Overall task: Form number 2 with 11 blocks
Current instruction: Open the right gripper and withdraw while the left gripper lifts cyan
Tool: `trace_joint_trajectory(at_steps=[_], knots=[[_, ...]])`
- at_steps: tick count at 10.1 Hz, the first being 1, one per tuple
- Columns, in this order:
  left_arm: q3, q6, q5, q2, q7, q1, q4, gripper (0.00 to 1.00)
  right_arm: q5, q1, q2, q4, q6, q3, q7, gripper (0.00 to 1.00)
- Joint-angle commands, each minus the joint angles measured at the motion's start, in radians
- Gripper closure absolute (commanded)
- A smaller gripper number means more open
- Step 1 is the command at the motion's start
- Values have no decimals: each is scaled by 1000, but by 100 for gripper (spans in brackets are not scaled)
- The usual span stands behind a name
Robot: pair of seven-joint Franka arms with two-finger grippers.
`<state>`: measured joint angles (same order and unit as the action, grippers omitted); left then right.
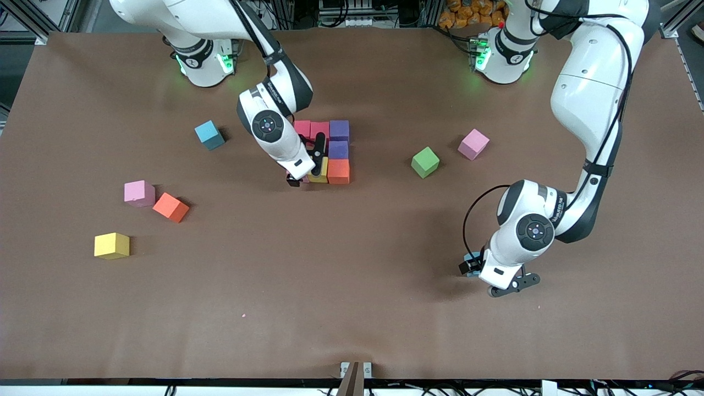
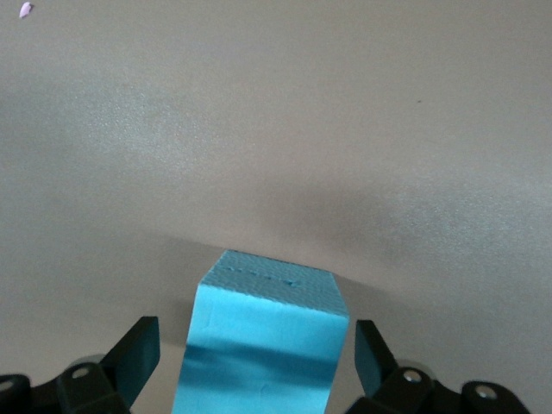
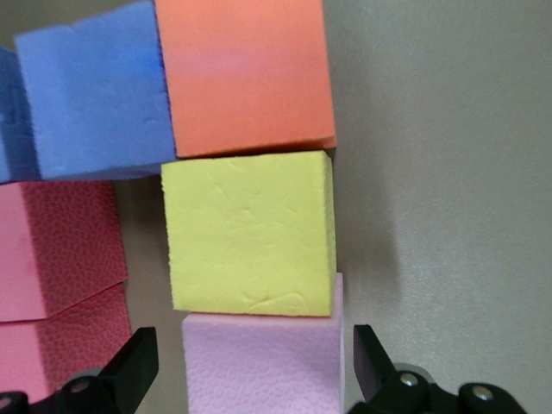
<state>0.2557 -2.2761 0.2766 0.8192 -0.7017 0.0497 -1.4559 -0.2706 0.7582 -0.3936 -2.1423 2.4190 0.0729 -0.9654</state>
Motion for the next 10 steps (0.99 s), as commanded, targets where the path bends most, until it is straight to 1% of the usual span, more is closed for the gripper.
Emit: trace_joint_trajectory(at_steps=[1, 3, 4, 5, 6, 8, 10], knots=[[-3, -8, 24, 5, 7, 1, 6, 0, -12, -7, 51, 14, -53, -2, -3, 0], [-3, -8, 21, 9, -2, 1, 6, 0, -10, -5, 62, 54, -74, 4, -4, 0], [-3, -8, 16, 11, -7, -4, 8, 46, -12, -11, 74, 55, -96, 5, 10, 0], [-3, -8, 15, 12, -18, -1, 8, 79, -4, -43, 90, 55, -107, 14, -2, 0], [-3, -8, 15, 12, -27, -1, 8, 89, -2, -77, 93, 47, -130, 43, -37, 0], [-3, -6, 15, 5, -41, 4, 9, 90, 1, -89, 90, 20, -150, 164, -154, 0], [8, 6, 13, -20, -93, 31, 9, 90, 5, -115, 85, 27, -140, 203, -307, 0]])
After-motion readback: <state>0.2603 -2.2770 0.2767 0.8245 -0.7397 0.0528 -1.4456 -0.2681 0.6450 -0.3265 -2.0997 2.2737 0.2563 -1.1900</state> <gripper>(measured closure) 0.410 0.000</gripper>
